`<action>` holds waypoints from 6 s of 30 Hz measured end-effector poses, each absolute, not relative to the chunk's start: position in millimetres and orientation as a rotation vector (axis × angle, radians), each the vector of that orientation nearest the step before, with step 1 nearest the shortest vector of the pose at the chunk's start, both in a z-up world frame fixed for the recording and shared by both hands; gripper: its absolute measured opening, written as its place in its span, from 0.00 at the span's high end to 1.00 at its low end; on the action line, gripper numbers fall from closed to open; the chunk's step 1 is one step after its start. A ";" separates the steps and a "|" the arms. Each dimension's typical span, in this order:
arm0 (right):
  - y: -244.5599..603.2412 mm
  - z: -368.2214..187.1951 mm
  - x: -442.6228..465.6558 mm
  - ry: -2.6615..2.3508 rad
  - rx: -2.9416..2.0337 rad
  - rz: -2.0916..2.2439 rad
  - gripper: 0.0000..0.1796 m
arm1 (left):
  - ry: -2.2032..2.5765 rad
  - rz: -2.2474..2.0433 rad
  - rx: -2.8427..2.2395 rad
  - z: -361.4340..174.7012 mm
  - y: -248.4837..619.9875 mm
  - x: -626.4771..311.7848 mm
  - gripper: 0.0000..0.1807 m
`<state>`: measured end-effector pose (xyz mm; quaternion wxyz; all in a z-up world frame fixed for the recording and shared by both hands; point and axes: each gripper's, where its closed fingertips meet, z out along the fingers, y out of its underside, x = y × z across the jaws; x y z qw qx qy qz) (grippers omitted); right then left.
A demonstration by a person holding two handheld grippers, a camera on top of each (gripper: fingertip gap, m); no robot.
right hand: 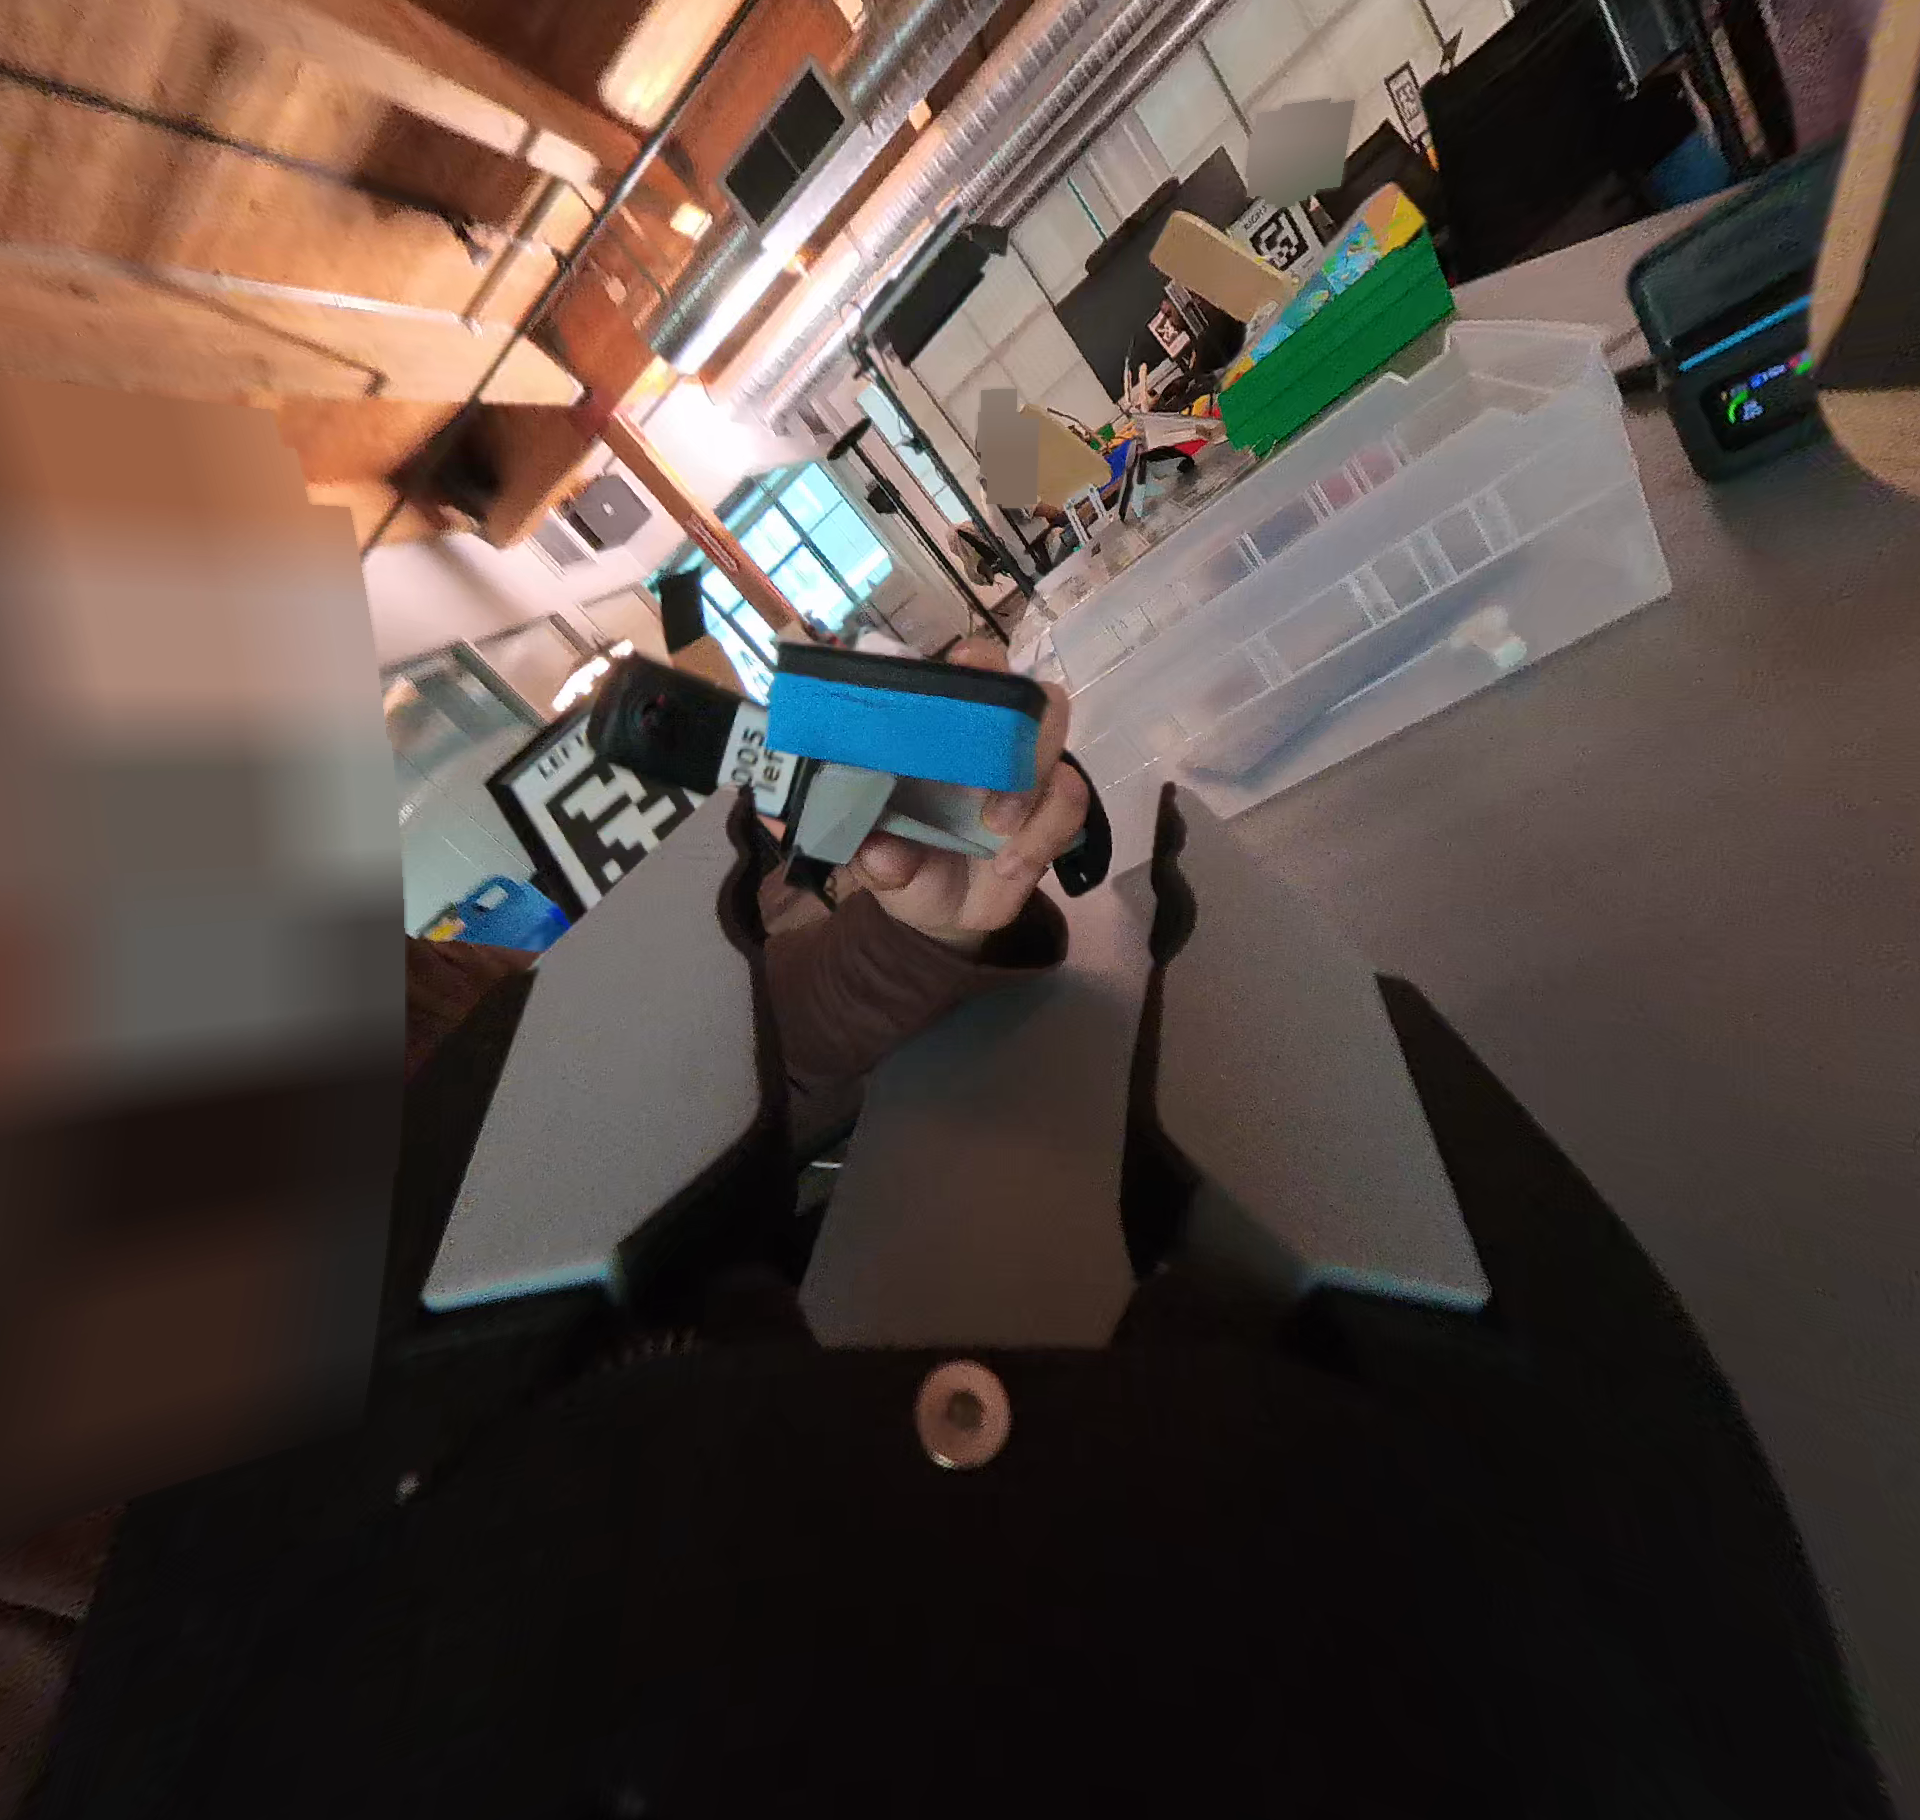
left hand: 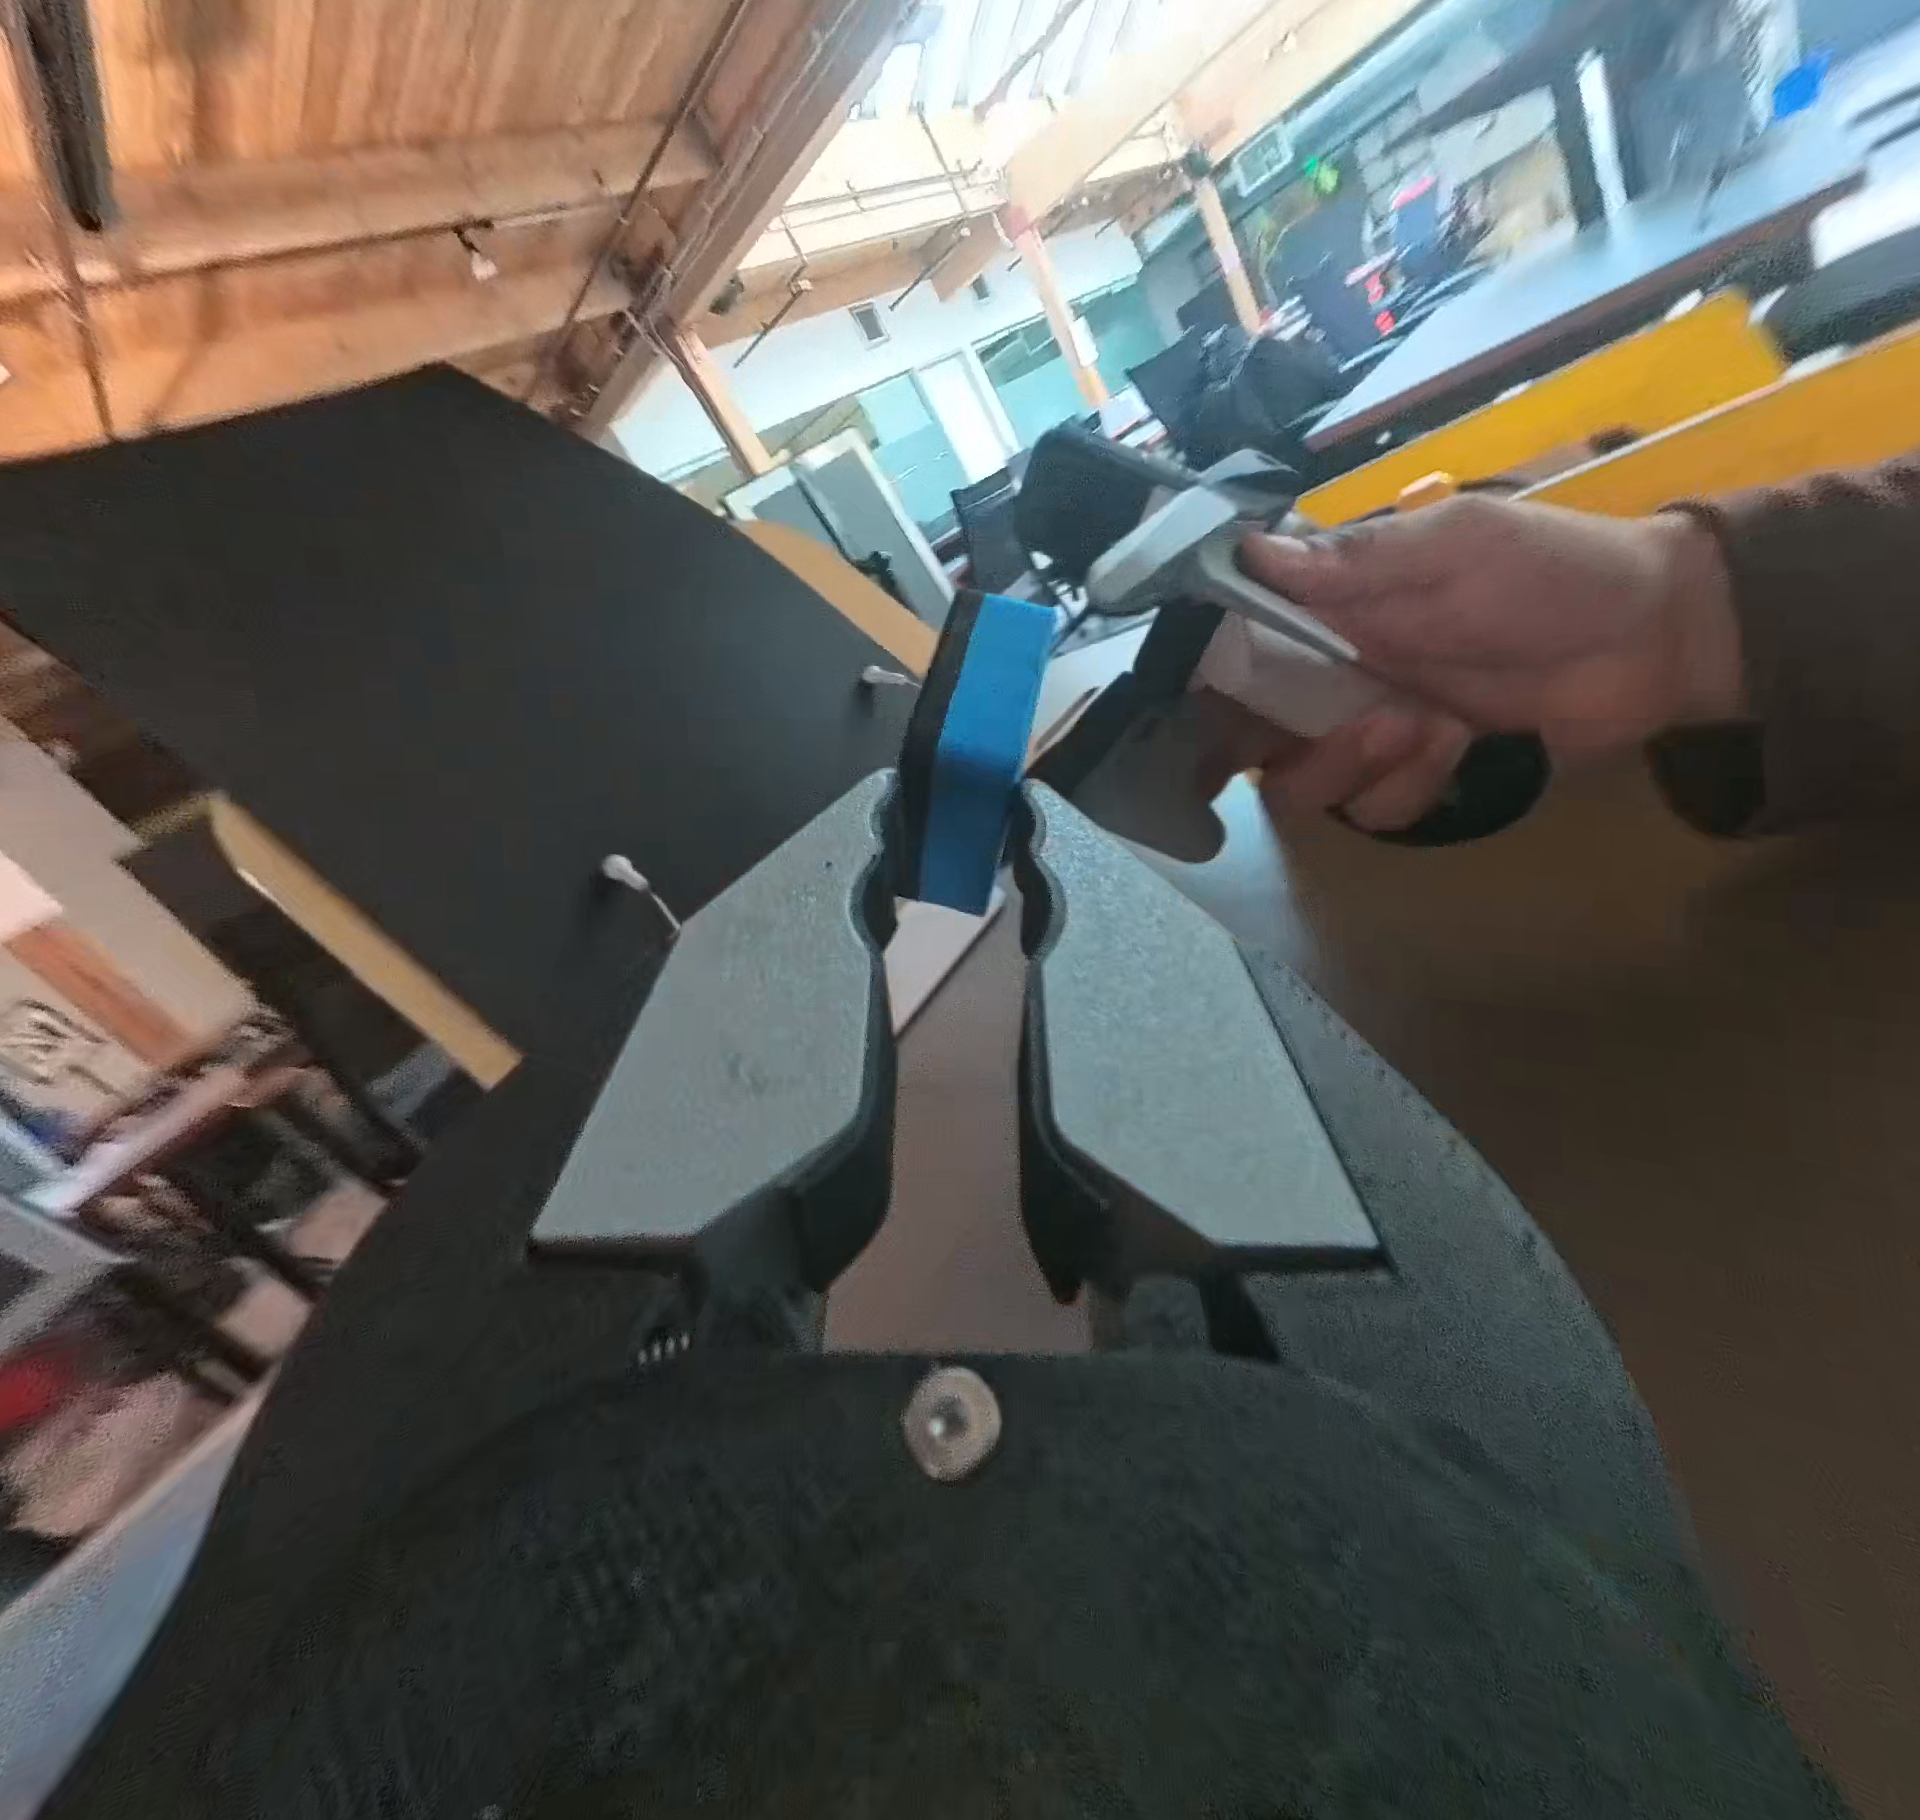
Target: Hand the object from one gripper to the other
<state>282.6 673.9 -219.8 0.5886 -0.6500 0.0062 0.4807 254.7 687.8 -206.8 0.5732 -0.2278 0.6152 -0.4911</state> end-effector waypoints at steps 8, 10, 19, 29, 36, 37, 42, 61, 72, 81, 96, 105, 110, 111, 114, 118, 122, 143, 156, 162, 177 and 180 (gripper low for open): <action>677.8 -223.1 256.9 -0.029 -1.534 1.200 0.53 | 1.497 -1.118 -0.458 -217.8 680.3 256.1 0.91; 679.9 -227.0 253.7 -0.019 -1.549 1.219 0.54 | 1.517 -1.095 -0.441 -224.1 676.2 258.6 0.90; 690.6 -249.1 275.4 0.060 -1.689 0.924 0.68 | 1.577 -0.999 -0.553 -245.2 681.2 272.1 0.84; 685.5 -272.8 341.8 -0.086 -1.991 -0.279 0.68 | 1.627 -1.362 -0.892 -248.5 682.7 274.4 0.69; 697.0 -267.6 309.1 -0.491 -1.891 -0.713 0.68 | 1.662 -1.843 -1.385 -264.9 684.0 277.6 0.49; 698.1 -266.6 303.3 -0.537 -1.866 -0.751 0.67 | 1.655 -1.874 -1.393 -263.4 683.8 277.3 0.49; 703.5 -270.8 270.8 -0.706 -1.793 -0.799 0.67 | 1.682 -1.816 -1.326 -264.4 680.3 276.8 0.57; 681.2 -238.6 268.4 -0.194 -1.684 0.551 0.66 | 1.609 -0.540 -0.444 -250.3 705.7 279.0 0.69; 692.2 -250.8 282.6 -0.336 -1.763 -0.045 0.90 | 1.626 -0.699 -0.507 -256.1 680.1 280.9 0.68; 687.1 -248.5 278.3 -0.760 -1.580 -0.809 0.89 | 1.674 -1.686 -1.094 -246.2 679.8 269.9 0.53; 690.9 -273.9 270.9 -0.713 -1.741 -0.585 0.76 | 1.702 -1.245 -0.942 -261.0 697.1 280.0 0.70; 669.6 -262.3 250.4 -0.371 -1.762 0.628 0.64 | 1.560 -0.751 -0.155 -238.4 661.5 257.4 0.69; 642.3 -223.7 230.4 -0.359 -1.512 1.166 0.71 | 1.503 -0.903 -0.010 -223.2 641.9 237.1 0.70; 643.3 -222.9 230.2 -0.348 -1.503 1.175 0.76 | 1.505 -0.909 -0.007 -223.7 641.2 237.1 0.70; 646.1 -231.0 222.7 -0.373 -1.554 1.166 0.87 | 1.516 -0.933 -0.027 -226.6 640.1 239.0 0.70; 662.3 -234.2 243.1 -0.335 -1.605 0.858 0.88 | 1.555 -0.919 -0.263 -236.2 661.2 257.4 0.70; 673.1 -244.2 276.6 -0.372 -1.710 0.233 0.89 | 1.632 -1.137 -0.571 -245.0 676.5 268.5 0.65; 687.9 -255.5 267.4 -0.875 -1.511 -1.098 0.88 | 1.662 -1.618 -0.976 -249.6 686.5 273.9 0.70; 652.6 -207.8 257.3 -0.190 -1.464 0.909 0.73 | 1.425 -1.329 -0.273 -197.8 665.3 236.1 0.70; 658.3 -222.7 234.2 -0.160 -1.486 1.310 0.87 | 1.483 -1.148 -0.190 -218.5 651.4 242.6 0.70; 605.3 -159.7 365.1 0.191 -1.541 0.283 0.89 | 1.723 -1.140 -0.918 -290.5 697.9 289.6 0.72; 562.5 -136.3 408.0 0.314 -1.577 0.063 0.89 | 1.709 -1.107 -0.928 -290.7 703.8 290.2 0.74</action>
